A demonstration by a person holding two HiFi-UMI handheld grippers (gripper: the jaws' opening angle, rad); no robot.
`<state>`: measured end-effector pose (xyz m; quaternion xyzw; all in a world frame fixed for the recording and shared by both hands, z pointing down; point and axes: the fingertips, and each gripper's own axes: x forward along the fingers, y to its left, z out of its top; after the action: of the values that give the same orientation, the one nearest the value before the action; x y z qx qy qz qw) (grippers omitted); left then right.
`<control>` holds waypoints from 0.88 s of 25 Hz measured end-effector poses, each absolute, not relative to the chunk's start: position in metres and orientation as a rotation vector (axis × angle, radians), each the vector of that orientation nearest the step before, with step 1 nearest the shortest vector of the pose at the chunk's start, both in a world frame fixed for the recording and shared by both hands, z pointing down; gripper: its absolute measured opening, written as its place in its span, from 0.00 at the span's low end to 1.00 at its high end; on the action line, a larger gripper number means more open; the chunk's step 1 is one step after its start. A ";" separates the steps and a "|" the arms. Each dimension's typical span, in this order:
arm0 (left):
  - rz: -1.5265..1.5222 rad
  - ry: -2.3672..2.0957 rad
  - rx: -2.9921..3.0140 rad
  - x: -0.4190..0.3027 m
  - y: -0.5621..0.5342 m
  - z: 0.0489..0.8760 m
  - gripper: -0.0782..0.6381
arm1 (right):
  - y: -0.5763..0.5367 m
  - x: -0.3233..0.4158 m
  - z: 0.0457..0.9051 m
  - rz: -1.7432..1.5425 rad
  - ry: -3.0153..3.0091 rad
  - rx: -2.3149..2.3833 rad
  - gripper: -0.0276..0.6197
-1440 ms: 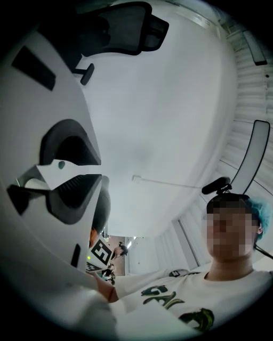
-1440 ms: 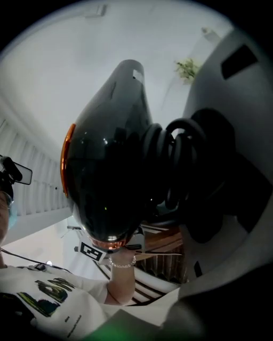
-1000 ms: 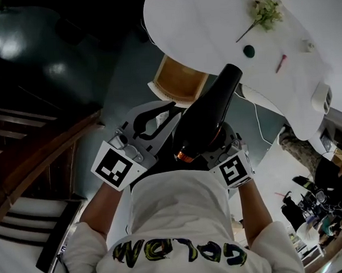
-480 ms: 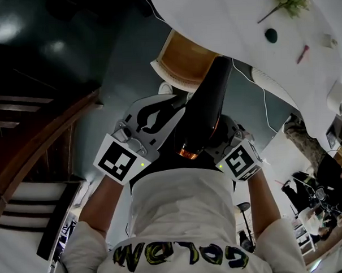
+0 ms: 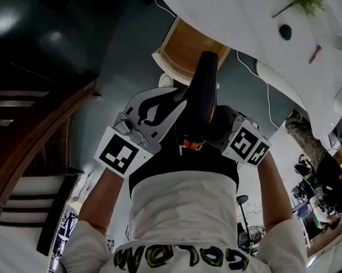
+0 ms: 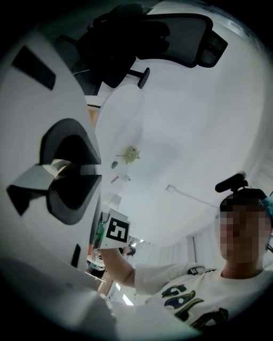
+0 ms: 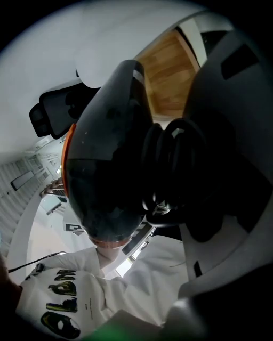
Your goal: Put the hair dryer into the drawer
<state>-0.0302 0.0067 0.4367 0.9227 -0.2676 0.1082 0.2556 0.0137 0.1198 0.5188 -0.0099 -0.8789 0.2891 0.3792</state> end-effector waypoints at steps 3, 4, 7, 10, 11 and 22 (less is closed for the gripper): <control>0.299 -0.720 2.507 -0.029 0.002 0.447 0.21 | 0.116 0.015 0.530 0.793 -2.217 -0.069 0.41; 0.298 -0.720 2.506 -0.029 0.001 0.451 0.21 | 0.115 0.016 0.534 0.805 -2.204 -0.083 0.41; 0.301 -0.716 2.503 -0.028 -0.001 0.459 0.21 | 0.112 0.018 0.545 0.819 -2.159 -0.120 0.41; 0.312 -0.715 2.496 -0.028 -0.004 0.468 0.20 | 0.107 0.020 0.554 0.819 -2.124 -0.144 0.41; 0.311 -0.714 2.490 -0.028 -0.006 0.470 0.20 | 0.104 0.021 0.558 0.819 -2.113 -0.148 0.41; 0.344 -0.666 2.475 -0.020 -0.027 0.497 0.21 | 0.068 0.034 0.600 0.787 -1.992 -0.118 0.41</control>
<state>-0.0200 -0.0272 0.4972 0.9203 -0.2477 0.1278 0.2744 0.0343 0.0677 0.5998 -0.0484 -0.8157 0.3224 0.4779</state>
